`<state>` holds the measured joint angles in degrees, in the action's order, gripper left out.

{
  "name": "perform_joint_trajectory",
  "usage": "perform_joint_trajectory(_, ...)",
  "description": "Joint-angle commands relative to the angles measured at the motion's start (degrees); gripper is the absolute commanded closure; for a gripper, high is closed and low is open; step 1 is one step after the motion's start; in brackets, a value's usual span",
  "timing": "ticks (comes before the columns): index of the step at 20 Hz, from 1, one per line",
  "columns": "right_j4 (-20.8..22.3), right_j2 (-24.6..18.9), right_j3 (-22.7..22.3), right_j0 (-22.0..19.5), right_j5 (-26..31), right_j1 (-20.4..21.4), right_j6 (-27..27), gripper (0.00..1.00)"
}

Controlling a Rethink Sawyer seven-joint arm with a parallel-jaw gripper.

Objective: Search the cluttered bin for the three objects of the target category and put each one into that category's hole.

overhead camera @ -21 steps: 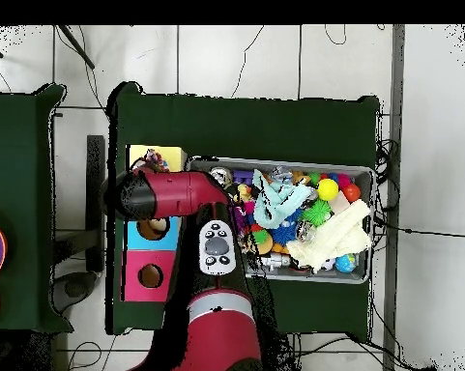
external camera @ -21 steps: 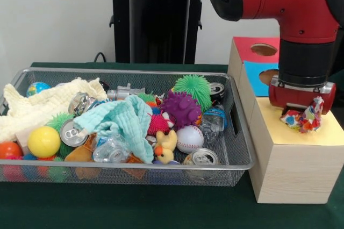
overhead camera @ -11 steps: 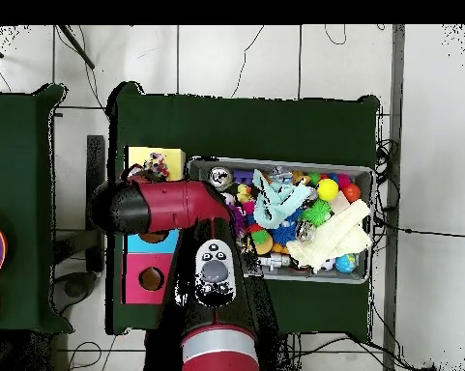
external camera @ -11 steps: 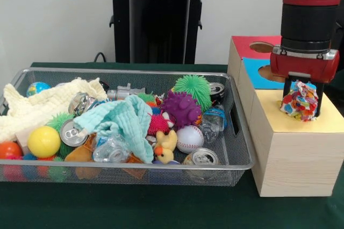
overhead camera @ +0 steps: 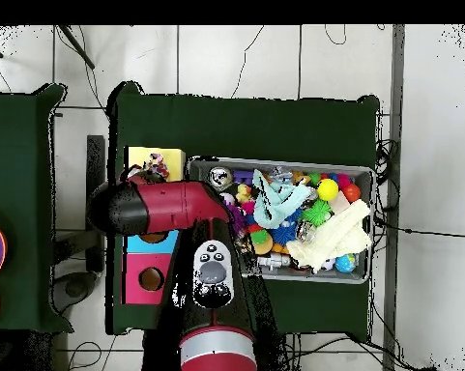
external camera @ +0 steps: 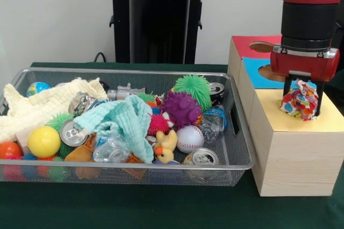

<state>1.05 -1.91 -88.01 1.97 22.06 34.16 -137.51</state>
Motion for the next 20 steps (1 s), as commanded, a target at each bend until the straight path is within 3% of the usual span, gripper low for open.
perform_joint_trajectory(1, 2.32, 1.09, -6.71, 1.81, 10.68, 6.83, -0.39, 0.0)
perform_joint_trajectory(14, 2.75, 1.78, -6.73, 2.42, 8.87, 6.12, -0.93, 0.0)
perform_joint_trajectory(15, 2.7, 1.8, -6.83, 2.43, 8.58, 6.14, -1.11, 1.0)
perform_joint_trajectory(20, 3.07, 2.14, -6.28, 2.81, 9.02, 5.92, -0.66, 1.0)
